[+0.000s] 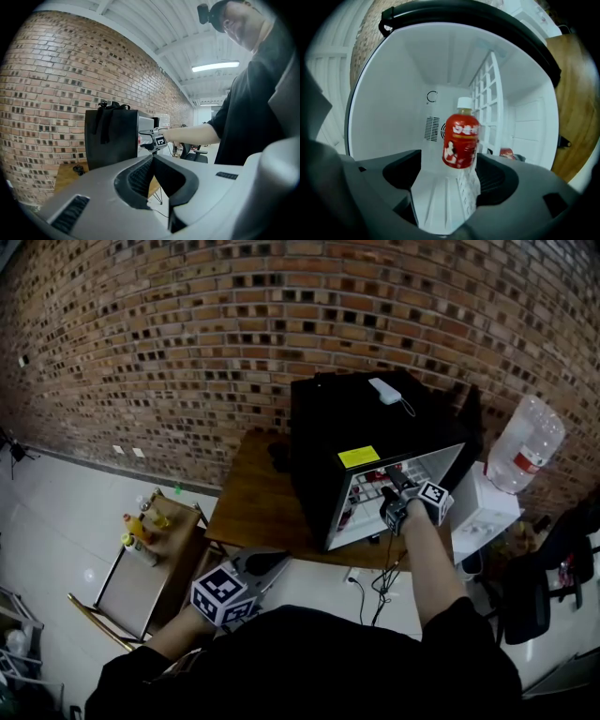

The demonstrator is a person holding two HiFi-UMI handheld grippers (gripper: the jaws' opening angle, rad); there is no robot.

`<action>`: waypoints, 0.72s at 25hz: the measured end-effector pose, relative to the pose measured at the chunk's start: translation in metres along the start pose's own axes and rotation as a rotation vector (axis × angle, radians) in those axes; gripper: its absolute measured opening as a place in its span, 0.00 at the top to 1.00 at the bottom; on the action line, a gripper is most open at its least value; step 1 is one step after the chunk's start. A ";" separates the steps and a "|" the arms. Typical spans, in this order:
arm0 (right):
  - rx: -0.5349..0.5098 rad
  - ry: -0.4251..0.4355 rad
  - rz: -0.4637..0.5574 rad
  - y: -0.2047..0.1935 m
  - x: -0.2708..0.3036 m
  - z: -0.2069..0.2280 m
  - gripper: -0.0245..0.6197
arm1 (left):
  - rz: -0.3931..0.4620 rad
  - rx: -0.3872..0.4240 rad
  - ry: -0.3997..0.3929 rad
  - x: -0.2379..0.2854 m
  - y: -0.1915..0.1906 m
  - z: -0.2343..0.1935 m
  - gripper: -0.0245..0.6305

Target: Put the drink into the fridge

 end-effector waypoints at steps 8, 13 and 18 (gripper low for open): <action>-0.033 0.033 -0.001 -0.003 -0.005 0.004 0.39 | 0.009 -0.004 0.003 -0.006 -0.002 0.002 0.96; -0.147 0.083 -0.055 -0.011 -0.027 0.002 0.39 | 0.024 -0.007 -0.007 -0.008 -0.002 0.003 0.96; -0.564 0.196 -0.232 -0.054 -0.064 -0.015 0.41 | 0.042 -0.023 -0.017 -0.010 -0.008 0.001 0.96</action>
Point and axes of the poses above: the fingertips, and each gripper's own axes: x forward along the fingers, z to its right, y out of its top, the point moved 8 cm from there along -x, backward along the fingers, and after that the axes turned 14 degrees about x, right-handed, at the moved point
